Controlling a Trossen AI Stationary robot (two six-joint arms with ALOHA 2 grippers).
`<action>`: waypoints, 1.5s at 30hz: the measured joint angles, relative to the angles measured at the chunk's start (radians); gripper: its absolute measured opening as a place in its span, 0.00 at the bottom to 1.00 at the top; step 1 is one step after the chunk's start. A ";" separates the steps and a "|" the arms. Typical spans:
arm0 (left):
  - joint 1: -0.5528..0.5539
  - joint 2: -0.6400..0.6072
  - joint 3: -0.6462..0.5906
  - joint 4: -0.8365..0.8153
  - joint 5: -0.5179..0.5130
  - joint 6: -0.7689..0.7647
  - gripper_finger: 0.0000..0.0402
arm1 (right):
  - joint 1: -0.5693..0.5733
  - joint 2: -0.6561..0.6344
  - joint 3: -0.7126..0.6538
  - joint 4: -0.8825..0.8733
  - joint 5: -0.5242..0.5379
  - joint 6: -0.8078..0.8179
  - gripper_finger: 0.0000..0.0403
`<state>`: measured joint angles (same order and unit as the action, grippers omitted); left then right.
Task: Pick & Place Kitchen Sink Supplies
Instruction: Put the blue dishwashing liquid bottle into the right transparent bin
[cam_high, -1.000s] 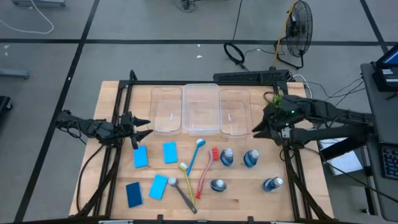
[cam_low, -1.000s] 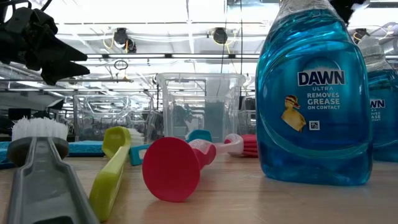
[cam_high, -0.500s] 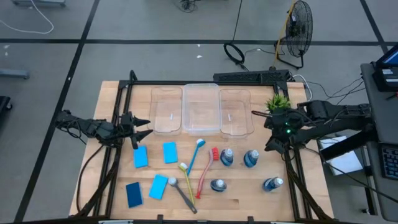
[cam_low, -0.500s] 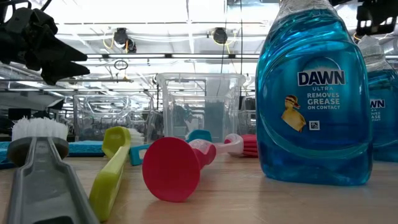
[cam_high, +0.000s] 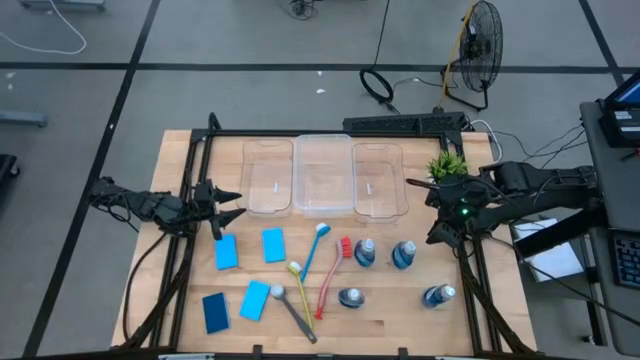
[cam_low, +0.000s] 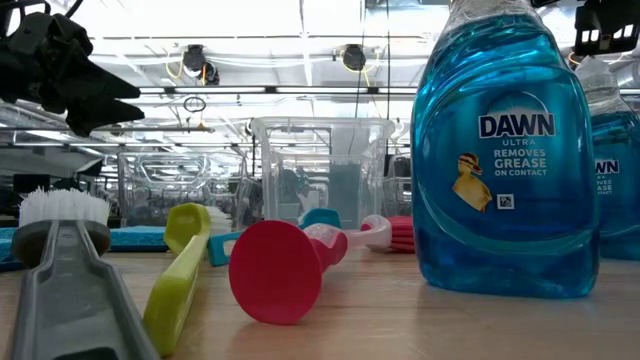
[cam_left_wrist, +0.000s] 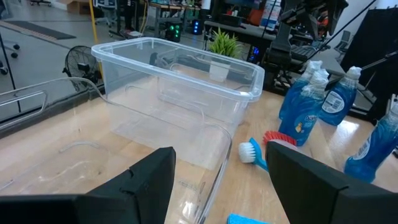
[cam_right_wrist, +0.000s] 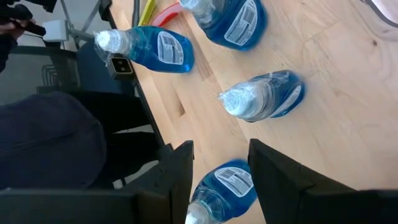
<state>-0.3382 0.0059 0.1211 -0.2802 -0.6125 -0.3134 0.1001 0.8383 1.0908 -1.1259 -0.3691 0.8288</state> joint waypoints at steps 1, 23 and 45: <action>0.000 0.000 0.000 0.000 0.000 -0.003 0.63 | 0.000 0.001 0.000 0.000 0.000 0.000 0.35; 0.000 0.000 0.000 0.000 0.000 -0.003 0.63 | 0.000 0.016 -0.001 0.165 0.063 0.068 0.75; 0.000 0.000 0.000 0.000 0.000 -0.005 0.63 | 0.240 0.240 -0.002 0.074 0.446 0.004 0.78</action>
<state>-0.3382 0.0059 0.1211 -0.2806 -0.6125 -0.3183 0.3401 1.0782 1.0889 -1.0519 0.0773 0.8326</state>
